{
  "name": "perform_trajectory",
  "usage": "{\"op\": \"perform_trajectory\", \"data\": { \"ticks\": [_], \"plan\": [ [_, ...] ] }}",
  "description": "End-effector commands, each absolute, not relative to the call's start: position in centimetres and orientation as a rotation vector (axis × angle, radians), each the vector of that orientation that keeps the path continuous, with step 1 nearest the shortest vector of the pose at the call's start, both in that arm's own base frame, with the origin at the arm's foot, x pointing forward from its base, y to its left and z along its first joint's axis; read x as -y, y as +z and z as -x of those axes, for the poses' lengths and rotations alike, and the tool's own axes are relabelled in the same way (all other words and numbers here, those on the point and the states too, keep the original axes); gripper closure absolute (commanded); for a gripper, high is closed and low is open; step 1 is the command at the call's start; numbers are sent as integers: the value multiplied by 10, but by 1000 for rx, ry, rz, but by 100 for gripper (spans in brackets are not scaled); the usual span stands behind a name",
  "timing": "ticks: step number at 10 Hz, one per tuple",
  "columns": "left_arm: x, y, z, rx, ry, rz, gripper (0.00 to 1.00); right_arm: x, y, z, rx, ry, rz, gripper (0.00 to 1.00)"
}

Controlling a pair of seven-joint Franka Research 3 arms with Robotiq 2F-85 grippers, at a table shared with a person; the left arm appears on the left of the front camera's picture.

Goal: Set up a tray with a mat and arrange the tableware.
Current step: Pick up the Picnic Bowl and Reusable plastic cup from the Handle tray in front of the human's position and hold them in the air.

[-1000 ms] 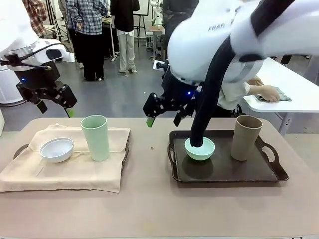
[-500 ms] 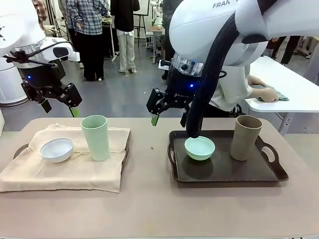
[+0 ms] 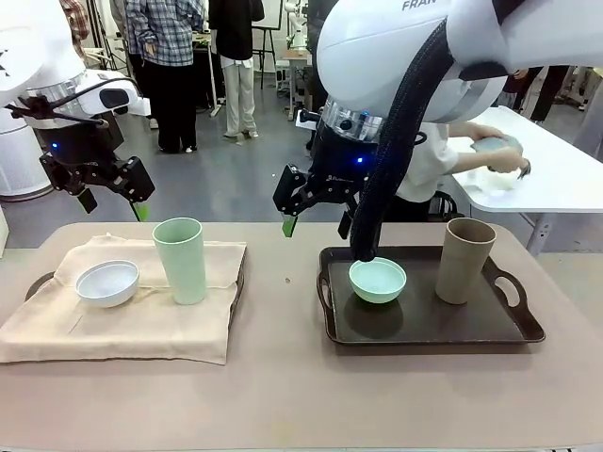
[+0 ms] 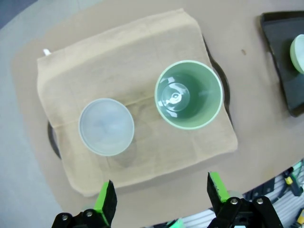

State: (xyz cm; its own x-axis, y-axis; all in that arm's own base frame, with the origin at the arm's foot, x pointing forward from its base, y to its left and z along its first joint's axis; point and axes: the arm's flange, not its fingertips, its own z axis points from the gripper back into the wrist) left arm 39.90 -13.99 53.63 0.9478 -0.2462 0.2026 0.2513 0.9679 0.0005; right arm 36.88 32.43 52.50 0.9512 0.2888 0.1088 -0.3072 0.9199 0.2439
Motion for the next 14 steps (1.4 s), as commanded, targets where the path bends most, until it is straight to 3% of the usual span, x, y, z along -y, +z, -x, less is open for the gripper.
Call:
{"op": "perform_trajectory", "data": {
  "ticks": [1, 7, 11, 14],
  "plan": [
    [139, 536, -397, 216, -261, 23, 0, -322, 523, -366, 75, 311, -281, 0],
    [140, 536, -399, 203, -253, 25, 0, -324, 525, -369, 71, 306, -262, 0],
    [107, 554, -415, 153, -166, 98, 0, -192, 544, -381, 78, 38, -195, 0],
    [88, 556, -419, 115, -143, 153, 0, -87, 568, -352, 125, -117, -179, 0]
  ]
}}
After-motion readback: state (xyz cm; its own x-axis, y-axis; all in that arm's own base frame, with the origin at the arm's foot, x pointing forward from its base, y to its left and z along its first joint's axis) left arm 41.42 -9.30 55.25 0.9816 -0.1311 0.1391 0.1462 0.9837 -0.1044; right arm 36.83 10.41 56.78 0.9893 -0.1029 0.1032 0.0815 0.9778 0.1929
